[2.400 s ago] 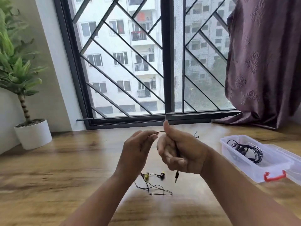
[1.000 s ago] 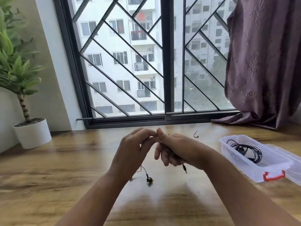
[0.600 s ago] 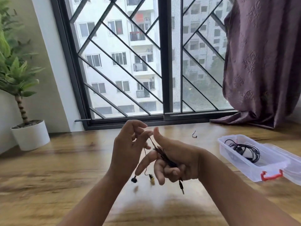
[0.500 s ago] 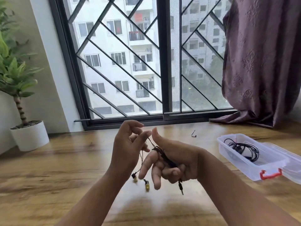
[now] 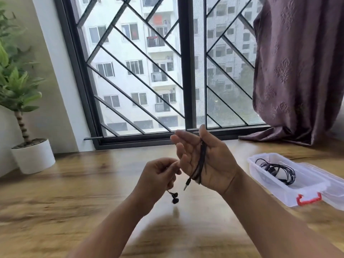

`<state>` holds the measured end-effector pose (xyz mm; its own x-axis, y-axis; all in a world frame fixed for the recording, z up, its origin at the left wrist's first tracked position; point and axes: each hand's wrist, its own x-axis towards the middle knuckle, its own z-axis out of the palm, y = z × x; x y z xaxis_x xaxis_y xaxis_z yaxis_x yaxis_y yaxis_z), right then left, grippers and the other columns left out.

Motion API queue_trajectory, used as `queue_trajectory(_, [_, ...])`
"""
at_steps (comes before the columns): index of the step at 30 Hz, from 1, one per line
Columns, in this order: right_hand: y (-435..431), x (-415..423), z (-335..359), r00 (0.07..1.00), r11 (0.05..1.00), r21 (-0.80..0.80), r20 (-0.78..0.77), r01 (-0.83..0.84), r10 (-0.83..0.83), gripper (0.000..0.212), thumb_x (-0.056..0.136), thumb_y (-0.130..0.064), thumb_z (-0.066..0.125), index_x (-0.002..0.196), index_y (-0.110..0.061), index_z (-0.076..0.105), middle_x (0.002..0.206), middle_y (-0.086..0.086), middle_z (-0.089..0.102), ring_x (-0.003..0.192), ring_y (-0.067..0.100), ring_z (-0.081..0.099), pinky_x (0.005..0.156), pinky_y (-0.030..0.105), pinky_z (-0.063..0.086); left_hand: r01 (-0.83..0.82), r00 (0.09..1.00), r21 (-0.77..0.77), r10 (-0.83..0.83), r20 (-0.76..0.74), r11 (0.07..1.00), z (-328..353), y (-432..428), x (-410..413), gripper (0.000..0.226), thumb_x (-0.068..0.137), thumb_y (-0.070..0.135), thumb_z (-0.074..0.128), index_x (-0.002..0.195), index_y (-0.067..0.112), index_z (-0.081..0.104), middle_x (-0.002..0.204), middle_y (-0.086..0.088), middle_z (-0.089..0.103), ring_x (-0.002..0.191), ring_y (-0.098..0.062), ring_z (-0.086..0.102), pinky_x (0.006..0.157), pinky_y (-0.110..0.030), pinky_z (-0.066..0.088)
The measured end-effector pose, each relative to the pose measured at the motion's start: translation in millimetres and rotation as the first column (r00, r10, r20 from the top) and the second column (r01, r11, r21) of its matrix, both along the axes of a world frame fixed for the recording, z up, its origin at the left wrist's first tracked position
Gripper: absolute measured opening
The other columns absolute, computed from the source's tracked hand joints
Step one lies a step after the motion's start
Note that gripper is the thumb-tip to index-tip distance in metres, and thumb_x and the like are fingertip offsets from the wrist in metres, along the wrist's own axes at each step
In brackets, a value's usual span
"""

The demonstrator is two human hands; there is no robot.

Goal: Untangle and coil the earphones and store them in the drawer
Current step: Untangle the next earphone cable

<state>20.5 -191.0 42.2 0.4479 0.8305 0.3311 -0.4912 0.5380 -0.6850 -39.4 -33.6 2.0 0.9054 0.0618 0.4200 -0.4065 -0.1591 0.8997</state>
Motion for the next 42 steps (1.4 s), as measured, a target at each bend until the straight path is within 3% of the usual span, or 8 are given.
queue_trajectory(5, [-1.2, 7.9, 1.3, 0.972, 0.976, 0.134, -0.179, 0.174, -0.149, 0.059, 0.103, -0.048, 0.041, 0.114, -0.003, 0.076, 0.12, 0.009, 0.075, 0.1, 0.021, 0.075, 0.071, 0.032, 0.062, 0.024, 0.996, 0.276, 0.002, -0.094, 0.961, -10.9, -1.7, 2.5, 0.024, 0.095, 0.014, 0.067, 0.086, 0.034, 0.077, 0.06, 0.012, 0.063, 0.049, -0.006, 0.05, 0.046, -0.018, 0.041])
queue_trajectory(11, [-1.7, 20.6, -4.0, 0.92, 0.926, 0.107, -0.2, 0.361, -0.336, 0.061, 0.105, -0.051, 0.038, 0.115, -0.005, 0.076, 0.128, 0.011, 0.072, 0.112, 0.024, 0.072, 0.074, 0.034, 0.061, 0.036, 0.998, 0.474, -0.01, -0.057, 0.88, -11.3, -6.4, 0.4, 0.014, 0.091, 0.017, 0.072, 0.101, 0.026, 0.077, 0.073, 0.007, 0.07, 0.066, -0.015, 0.069, 0.067, -0.027, 0.059])
queue_trajectory(15, [-1.0, 25.4, -7.6, 0.879, 0.886, 0.039, -0.148, 0.462, -0.453, 0.065, 0.105, -0.054, 0.035, 0.115, -0.006, 0.077, 0.131, 0.013, 0.07, 0.119, 0.025, 0.069, 0.078, 0.034, 0.06, -0.047, 0.995, 0.638, -0.017, 0.094, 0.769, -7.6, -7.1, -3.1, 0.014, 0.09, 0.019, 0.072, 0.102, 0.02, 0.079, 0.07, 0.018, 0.063, 0.065, 0.003, 0.059, 0.068, -0.009, 0.045])
queue_trajectory(17, [0.2, 25.7, -9.4, 0.858, 0.863, 0.006, -0.112, 0.505, -0.501, 0.065, 0.105, -0.055, 0.033, 0.114, -0.008, 0.078, 0.13, 0.012, 0.071, 0.12, 0.024, 0.069, 0.079, 0.034, 0.06, -0.053, 0.991, 0.669, -0.045, 0.129, 0.742, -5.2, -7.5, -4.8, 0.01, 0.09, 0.019, 0.071, 0.097, 0.017, 0.078, 0.069, 0.017, 0.059, 0.065, 0.002, 0.055, 0.066, -0.011, 0.043])
queue_trajectory(22, [-1.0, 30.8, -11.8, 0.809, 0.816, -0.016, -0.116, 0.578, -0.576, 0.066, 0.106, -0.056, 0.032, 0.111, -0.009, 0.078, 0.128, 0.012, 0.072, 0.118, 0.024, 0.07, 0.082, 0.034, 0.059, -0.056, 0.983, 0.709, -0.085, 0.161, 0.703, -4.5, -7.9, -7.1, 0.009, 0.09, 0.023, 0.069, 0.09, 0.017, 0.076, 0.076, 0.005, 0.063, 0.065, -0.007, 0.053, 0.069, -0.033, 0.052])
queue_trajectory(27, [1.7, 33.7, -17.2, 0.771, 0.765, -0.116, 0.024, 0.634, -0.636, 0.063, 0.105, -0.057, 0.033, 0.116, -0.012, 0.075, 0.127, 0.011, 0.073, 0.118, 0.023, 0.07, 0.086, 0.037, 0.051, -0.176, 0.95, 0.674, -0.055, 0.307, 0.718, -0.9, -9.6, -6.7, 0.009, 0.091, 0.017, 0.067, 0.095, 0.018, 0.075, 0.083, 0.01, 0.061, 0.068, -0.004, 0.058, 0.067, -0.023, 0.053])
queue_trajectory(37, [25.9, 18.9, -32.7, 0.873, 0.833, -0.268, 0.211, 0.483, -0.439, 0.068, 0.101, -0.065, 0.033, 0.121, -0.014, 0.074, 0.133, 0.012, 0.069, 0.125, 0.026, 0.065, 0.094, 0.036, 0.054, -0.398, 0.856, 0.568, 0.068, 0.513, 0.721, 9.6, -5.0, -6.2, 0.02, 0.08, -0.001, 0.077, 0.093, 0.015, 0.074, 0.092, 0.006, 0.064, 0.078, -0.006, 0.058, 0.07, -0.013, 0.047])
queue_trajectory(42, [31.4, 14.4, -36.0, 0.896, 0.851, -0.282, 0.161, 0.443, -0.413, 0.065, 0.1, -0.063, 0.042, 0.121, -0.01, 0.073, 0.114, 0.012, 0.074, 0.097, 0.022, 0.073, 0.069, 0.025, 0.058, -0.423, 0.869, 0.463, 0.203, 0.452, 0.779, 7.2, -8.5, -7.0, 0.027, 0.074, 0.002, 0.084, 0.092, 0.017, 0.072, 0.093, 0.009, 0.06, 0.079, -0.004, 0.058, 0.069, -0.006, 0.042])
